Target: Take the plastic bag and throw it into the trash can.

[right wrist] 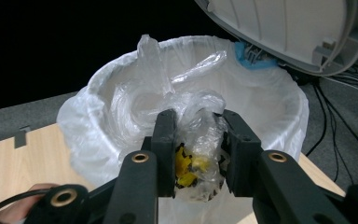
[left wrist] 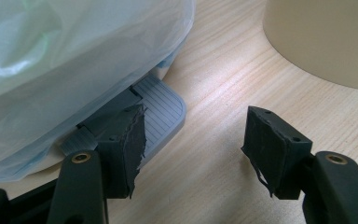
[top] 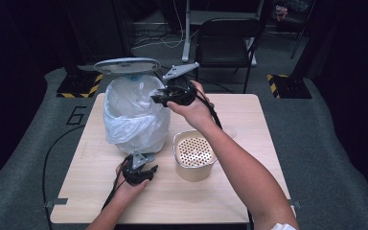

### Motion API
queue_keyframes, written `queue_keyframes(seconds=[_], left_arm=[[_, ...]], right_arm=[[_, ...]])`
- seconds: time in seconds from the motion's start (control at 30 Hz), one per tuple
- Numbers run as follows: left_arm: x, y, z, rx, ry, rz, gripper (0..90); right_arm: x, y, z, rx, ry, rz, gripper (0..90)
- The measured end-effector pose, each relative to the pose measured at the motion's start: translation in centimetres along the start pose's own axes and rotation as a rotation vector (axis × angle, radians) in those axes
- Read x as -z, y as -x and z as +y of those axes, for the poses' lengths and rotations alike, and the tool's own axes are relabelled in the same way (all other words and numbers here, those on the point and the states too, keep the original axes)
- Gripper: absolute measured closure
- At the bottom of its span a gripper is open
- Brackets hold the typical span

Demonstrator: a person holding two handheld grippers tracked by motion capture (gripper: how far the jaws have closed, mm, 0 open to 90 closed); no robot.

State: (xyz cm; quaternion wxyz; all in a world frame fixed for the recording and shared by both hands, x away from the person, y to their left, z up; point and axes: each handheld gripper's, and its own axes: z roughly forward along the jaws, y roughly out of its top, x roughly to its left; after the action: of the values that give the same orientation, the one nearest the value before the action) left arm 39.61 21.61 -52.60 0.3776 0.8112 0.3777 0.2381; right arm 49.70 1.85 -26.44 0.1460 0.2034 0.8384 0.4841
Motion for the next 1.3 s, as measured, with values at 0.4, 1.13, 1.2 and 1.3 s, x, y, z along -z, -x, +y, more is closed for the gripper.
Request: queue_keyframes(seconds=[0.4,1.13,1.2,1.3], left_arm=[[-0.2,0.1,-0.1,0.005,0.028,0.024,38.6],[0.0,0.0,0.0,0.001,0.006,0.002,38.6],[0.0,0.0,0.0,0.003,-0.001,-0.003,38.6],[0.0,0.0,0.0,0.004,-0.001,-0.003,38.6]], right_arm=[[-3.2,-0.4,0.9,0.0,0.0,-0.015,69.3],[-8.4,-1.3,1.9,-0.018,-0.014,-0.067,68.8],[-8.7,-1.4,2.0,-0.016,-0.022,-0.065,68.8],[-9.1,-1.5,2.0,-0.026,-0.021,-0.063,66.8]])
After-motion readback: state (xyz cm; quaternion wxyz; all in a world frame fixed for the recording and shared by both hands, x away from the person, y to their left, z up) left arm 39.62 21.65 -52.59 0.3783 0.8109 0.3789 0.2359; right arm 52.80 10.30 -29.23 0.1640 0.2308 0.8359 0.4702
